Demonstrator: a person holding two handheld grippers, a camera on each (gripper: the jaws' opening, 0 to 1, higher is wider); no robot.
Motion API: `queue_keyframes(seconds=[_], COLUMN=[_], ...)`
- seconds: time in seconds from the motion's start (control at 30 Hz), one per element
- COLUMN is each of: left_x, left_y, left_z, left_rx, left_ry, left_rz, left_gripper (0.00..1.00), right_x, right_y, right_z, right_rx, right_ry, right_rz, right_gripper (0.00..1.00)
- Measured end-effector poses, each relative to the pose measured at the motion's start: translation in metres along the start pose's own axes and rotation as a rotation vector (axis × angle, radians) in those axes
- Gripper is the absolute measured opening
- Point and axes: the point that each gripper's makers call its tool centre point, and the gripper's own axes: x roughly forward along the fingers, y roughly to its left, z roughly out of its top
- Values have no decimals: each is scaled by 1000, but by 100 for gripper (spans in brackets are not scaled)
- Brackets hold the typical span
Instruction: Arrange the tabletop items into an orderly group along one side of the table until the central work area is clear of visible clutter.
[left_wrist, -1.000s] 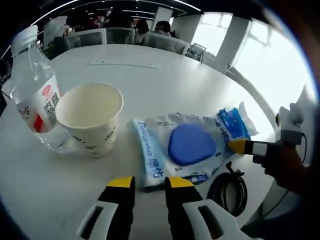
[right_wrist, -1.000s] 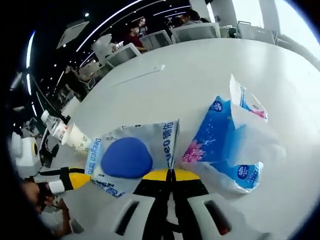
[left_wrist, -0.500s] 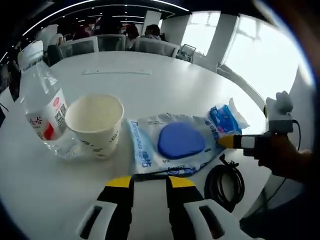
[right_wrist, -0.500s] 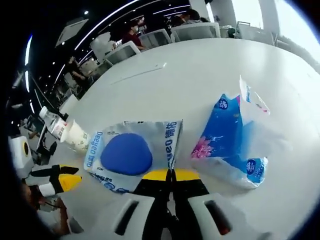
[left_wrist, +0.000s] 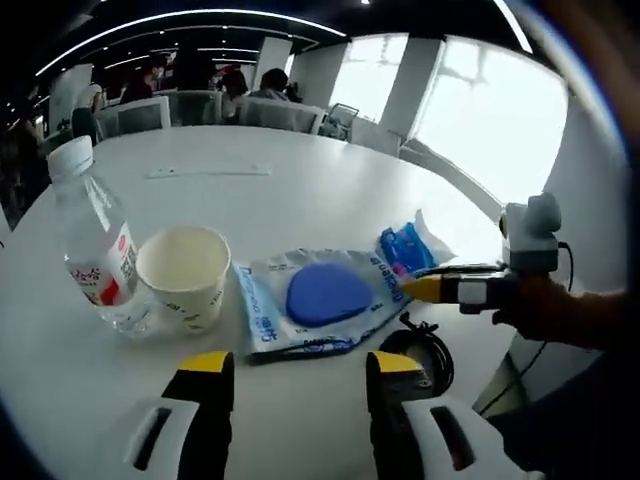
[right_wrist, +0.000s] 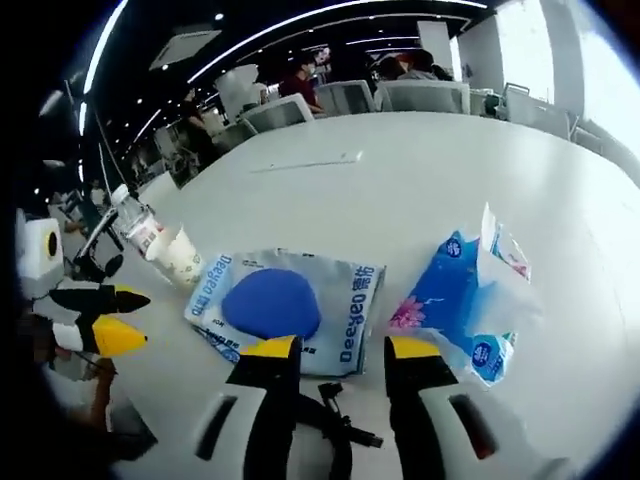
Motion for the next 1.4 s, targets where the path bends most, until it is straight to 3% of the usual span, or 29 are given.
queue_keyframes(seconds=[0.13,0.23,0.33,0.47,0.6,0.93,1.17,1.4], left_x=[-9,-19,-31,-41,-50,-69,-73,-70], left_y=[0,-1,-2,2,2,-1,-2,-23], left_z=[5,11,14,12,10,5,12,16], left_rx=[7,5,7,19,28,48,55,82], left_ry=[-35,-72,-78,-86,-92,-80,-92,-96], left_rz=[-51,-103,-120,-135,-156,-177,-165,-172], left_gripper=[61,72,82,87,98,100,100,100], right_x=[-16,-28,-43,-60,-78,-97,-98,-96], right_y=[8,9,9,6,7,10,14,13], right_z=[-1,-1,1,0,1,-11,-11,-11], right_rx=[-31,-45,-44,-35,-23,-47,-86,-93], right_ry=[-9,-32,-52,-77,-96,-104,-95,-88], right_rz=[21,35,36,34,31,45,46,54], right_gripper=[50,61,69,79,87,100,99,99])
